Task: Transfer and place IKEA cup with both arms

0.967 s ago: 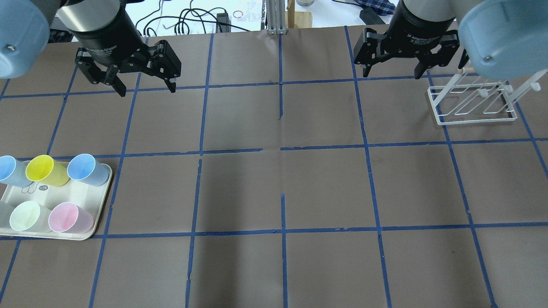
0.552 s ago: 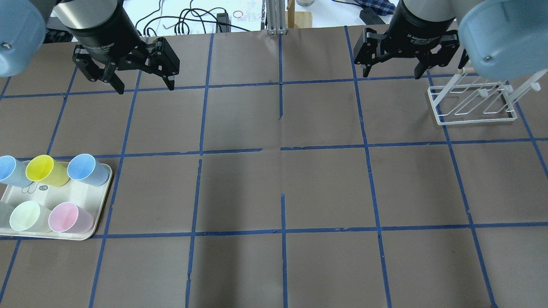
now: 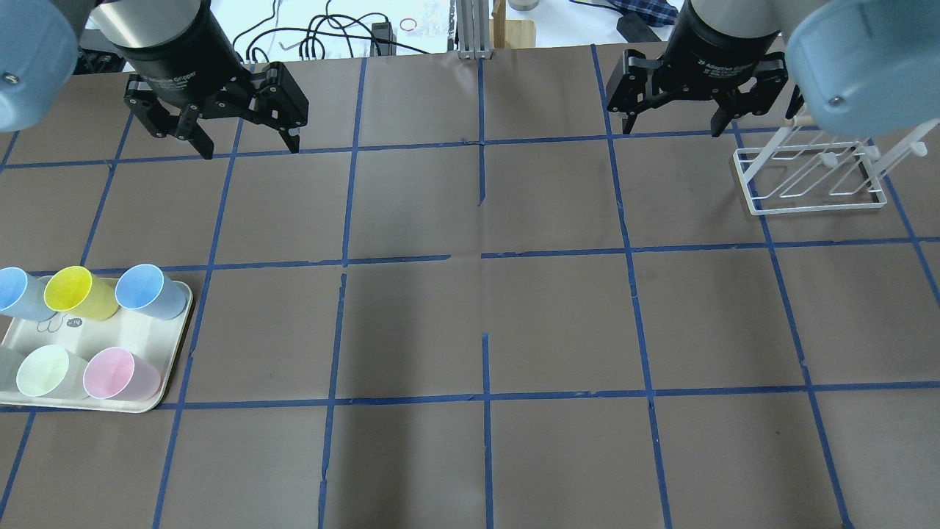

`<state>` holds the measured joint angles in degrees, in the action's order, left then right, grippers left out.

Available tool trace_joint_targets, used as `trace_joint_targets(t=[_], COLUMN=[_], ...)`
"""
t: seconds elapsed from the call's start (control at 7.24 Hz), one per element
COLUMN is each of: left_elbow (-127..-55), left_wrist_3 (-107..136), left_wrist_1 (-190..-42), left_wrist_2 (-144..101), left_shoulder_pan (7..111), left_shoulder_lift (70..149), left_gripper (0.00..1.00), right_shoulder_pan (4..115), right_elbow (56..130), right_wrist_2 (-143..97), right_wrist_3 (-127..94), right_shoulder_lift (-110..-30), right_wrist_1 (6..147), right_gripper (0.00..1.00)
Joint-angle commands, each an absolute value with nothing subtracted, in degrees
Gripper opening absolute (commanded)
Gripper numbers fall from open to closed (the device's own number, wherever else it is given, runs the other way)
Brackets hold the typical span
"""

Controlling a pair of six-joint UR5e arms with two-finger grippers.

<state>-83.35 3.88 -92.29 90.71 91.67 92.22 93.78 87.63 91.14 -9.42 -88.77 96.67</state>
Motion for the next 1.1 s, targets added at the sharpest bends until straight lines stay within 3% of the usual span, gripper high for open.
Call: trace_joint_targets(t=[0.0,0.97], left_elbow=[-83.4,-83.2], left_wrist_3=[3.9,3.4], left_wrist_1=[-92.2,-92.2], left_wrist_2=[90.6,90.8], left_shoulder_pan=[91.7,91.6], left_shoulder_lift=[92.3,91.9], left_gripper=[1.0,1.0], right_shoulder_pan=[93.8,93.7], right_elbow=[87.5,87.6], right_wrist_2=[91.1,91.1], right_wrist_3=[-9.2,-9.2], right_shoulder_lift=[-88.8,-88.7], right_wrist_1=[96.5,96.3], right_gripper=[1.0,1.0])
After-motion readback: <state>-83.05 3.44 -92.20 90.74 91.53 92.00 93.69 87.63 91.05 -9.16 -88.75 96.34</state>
